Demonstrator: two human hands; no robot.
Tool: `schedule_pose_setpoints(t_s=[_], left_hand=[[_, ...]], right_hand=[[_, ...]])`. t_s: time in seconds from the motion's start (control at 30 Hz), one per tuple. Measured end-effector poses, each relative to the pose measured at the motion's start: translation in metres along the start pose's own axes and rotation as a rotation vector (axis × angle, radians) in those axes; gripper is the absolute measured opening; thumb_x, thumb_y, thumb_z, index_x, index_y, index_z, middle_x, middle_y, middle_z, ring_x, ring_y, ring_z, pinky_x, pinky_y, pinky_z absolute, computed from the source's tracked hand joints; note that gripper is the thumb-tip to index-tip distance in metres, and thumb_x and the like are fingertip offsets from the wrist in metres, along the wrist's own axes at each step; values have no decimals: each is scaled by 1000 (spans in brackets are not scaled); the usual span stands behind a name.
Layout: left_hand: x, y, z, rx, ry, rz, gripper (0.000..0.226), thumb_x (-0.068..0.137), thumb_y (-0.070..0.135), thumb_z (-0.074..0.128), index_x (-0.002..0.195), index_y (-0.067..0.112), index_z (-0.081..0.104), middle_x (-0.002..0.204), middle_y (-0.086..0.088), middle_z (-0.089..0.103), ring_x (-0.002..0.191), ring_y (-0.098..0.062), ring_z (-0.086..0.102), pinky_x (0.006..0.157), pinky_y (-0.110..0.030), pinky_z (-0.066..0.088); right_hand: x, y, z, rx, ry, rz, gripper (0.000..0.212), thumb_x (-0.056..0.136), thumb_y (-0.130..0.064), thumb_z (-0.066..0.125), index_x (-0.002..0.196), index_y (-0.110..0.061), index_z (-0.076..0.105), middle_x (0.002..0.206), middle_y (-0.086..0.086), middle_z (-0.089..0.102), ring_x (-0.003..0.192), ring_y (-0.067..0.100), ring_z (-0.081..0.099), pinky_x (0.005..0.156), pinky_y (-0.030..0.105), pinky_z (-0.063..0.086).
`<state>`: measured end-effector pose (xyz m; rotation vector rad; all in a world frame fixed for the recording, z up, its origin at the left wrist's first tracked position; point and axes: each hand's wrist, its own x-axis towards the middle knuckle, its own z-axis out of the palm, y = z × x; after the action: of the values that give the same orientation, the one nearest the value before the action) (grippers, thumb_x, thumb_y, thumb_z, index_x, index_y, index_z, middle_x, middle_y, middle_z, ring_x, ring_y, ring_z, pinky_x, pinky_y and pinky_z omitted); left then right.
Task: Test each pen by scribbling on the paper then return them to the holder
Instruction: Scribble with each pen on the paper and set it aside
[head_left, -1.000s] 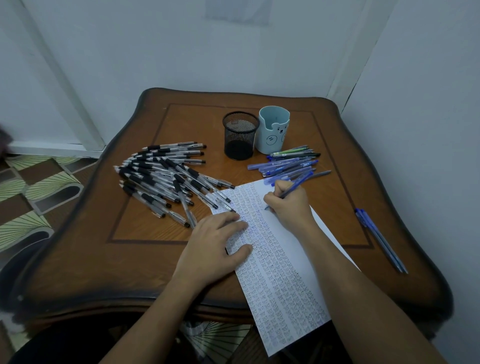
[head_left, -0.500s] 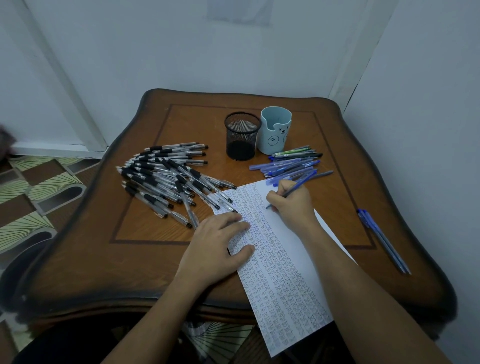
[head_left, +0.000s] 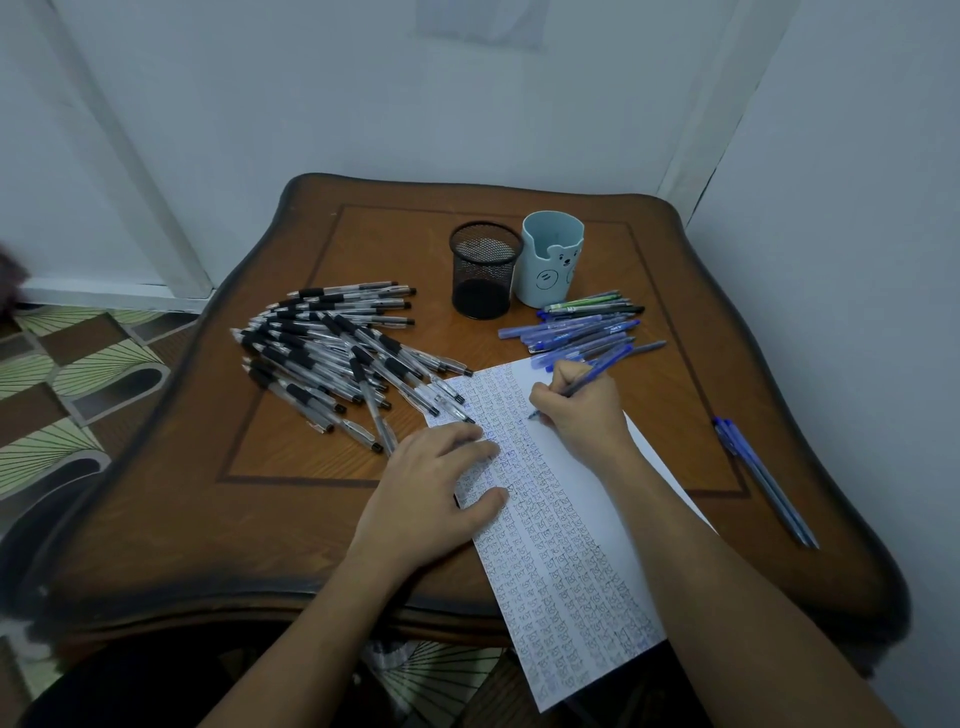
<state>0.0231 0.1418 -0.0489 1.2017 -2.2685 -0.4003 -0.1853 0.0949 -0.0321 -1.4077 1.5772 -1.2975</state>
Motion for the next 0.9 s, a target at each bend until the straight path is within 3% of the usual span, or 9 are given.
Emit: schedule_pose_setpoints(t_s=[0.3, 0.47, 0.63, 0.9], left_hand=[[0, 0, -1, 9, -15, -3, 50, 84, 60, 51, 121, 30, 65, 127, 11, 57, 120, -6, 47, 100, -27, 27], [0, 0, -1, 3, -16, 0, 51, 84, 60, 51, 121, 29, 66, 126, 11, 57, 119, -7, 48, 101, -28, 29], [0, 1, -1, -5, -3, 1, 51, 83, 59, 51, 119, 27, 67, 125, 9, 59, 118, -8, 50, 101, -31, 32], [0, 1, -1, -10, -10, -1, 53, 83, 61, 50, 120, 27, 67, 125, 9, 58, 119, -8, 49, 102, -31, 32]], right_hand=[[2, 1, 2, 11, -30, 10, 46, 82, 5, 67, 55, -15, 35, 47, -11, 37, 46, 3, 49, 60, 35, 51], [1, 0, 1, -6, -32, 17, 45, 79, 7, 66, 55, -16, 35, 47, -9, 35, 47, 6, 48, 55, 30, 49], [3, -2, -1, 56, 1, 56, 42, 82, 8, 64, 56, -14, 38, 56, 10, 37, 48, 14, 53, 51, 23, 47], [5, -1, 0, 71, -3, 108, 40, 84, 5, 64, 57, -13, 41, 50, -2, 42, 48, 9, 56, 59, 32, 50]])
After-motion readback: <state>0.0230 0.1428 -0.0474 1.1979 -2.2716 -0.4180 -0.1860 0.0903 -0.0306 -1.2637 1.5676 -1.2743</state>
